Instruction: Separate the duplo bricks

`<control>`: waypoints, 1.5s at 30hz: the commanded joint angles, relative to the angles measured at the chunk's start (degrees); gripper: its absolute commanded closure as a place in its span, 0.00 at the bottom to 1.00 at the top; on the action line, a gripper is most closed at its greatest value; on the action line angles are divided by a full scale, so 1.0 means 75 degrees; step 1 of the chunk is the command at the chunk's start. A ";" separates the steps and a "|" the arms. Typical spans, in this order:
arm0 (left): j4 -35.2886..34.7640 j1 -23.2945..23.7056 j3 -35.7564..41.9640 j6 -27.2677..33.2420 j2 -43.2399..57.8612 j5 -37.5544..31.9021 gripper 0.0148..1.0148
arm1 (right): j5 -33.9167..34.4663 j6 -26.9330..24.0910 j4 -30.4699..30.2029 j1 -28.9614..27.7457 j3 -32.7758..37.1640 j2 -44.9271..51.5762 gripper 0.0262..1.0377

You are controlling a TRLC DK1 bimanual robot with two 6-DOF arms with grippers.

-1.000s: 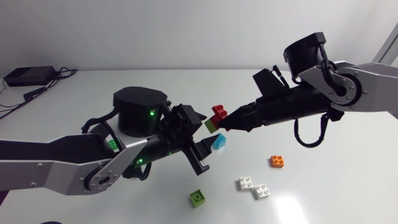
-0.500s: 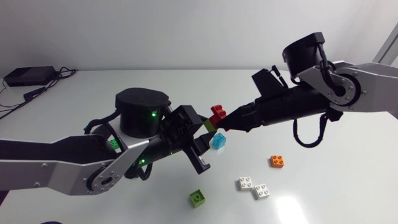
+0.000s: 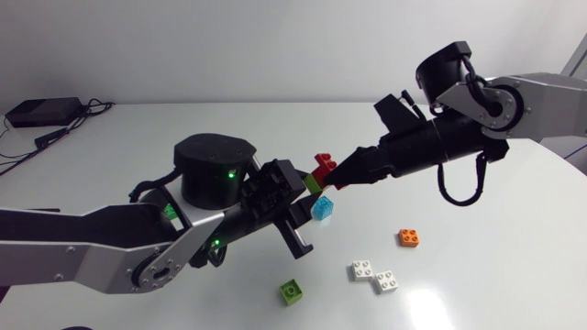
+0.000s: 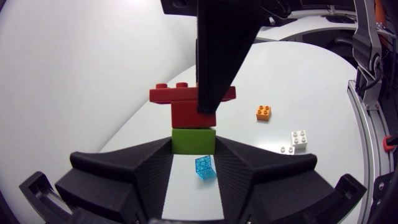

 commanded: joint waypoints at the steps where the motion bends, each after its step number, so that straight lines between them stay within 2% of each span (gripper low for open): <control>1: 0.0185 -0.0120 -0.0102 0.0319 0.0112 0.0021 0.68 | -0.0105 -0.0111 -0.0335 -0.0089 0.0307 0.0260 0.78; 5: 0.0185 -0.0097 -0.0114 0.0226 0.0100 -0.0038 0.68 | 0.0036 -0.0240 -0.0218 -0.0113 0.0026 -0.0068 0.78; 10: 0.0138 0.0161 -0.0055 -0.0232 0.0065 -0.0014 0.68 | 0.0469 0.0053 0.0825 -0.0077 -0.0818 -0.0760 0.79; 15: -0.0132 0.0407 0.0121 -0.0759 0.0006 0.0361 0.68 | 0.0610 0.0264 0.1587 0.0016 -0.1509 -0.1158 0.79; 18: -0.0132 0.0395 0.0121 -0.0829 0.0030 0.0372 0.68 | 0.0610 0.0252 0.1774 -0.0054 -0.1580 -0.1252 0.79; 22: -0.0073 0.0559 0.0156 -0.0771 0.0241 0.0372 0.68 | 0.0610 0.0217 0.1739 -0.0335 -0.1439 -0.1404 0.79; 26: 0.0044 0.1075 0.0226 -0.0630 0.0803 0.0419 0.68 | 0.0423 -0.0006 0.1399 -0.0781 -0.1263 -0.1463 0.79; 30: 0.0103 0.1567 0.0402 -0.0665 0.1553 0.0876 0.68 | 0.0341 -0.0146 0.1306 -0.0921 -0.1333 -0.1510 0.79; 35: -0.0003 0.2083 0.0742 -0.1064 0.2467 0.1884 0.67 | 0.0259 -0.0240 0.1306 -0.1003 -0.1415 -0.1510 0.79; 45: -0.0624 0.2071 0.0965 -0.1192 0.3147 0.2798 0.66 | 0.0247 -0.0416 0.1317 -0.1132 -0.1333 -0.1181 0.79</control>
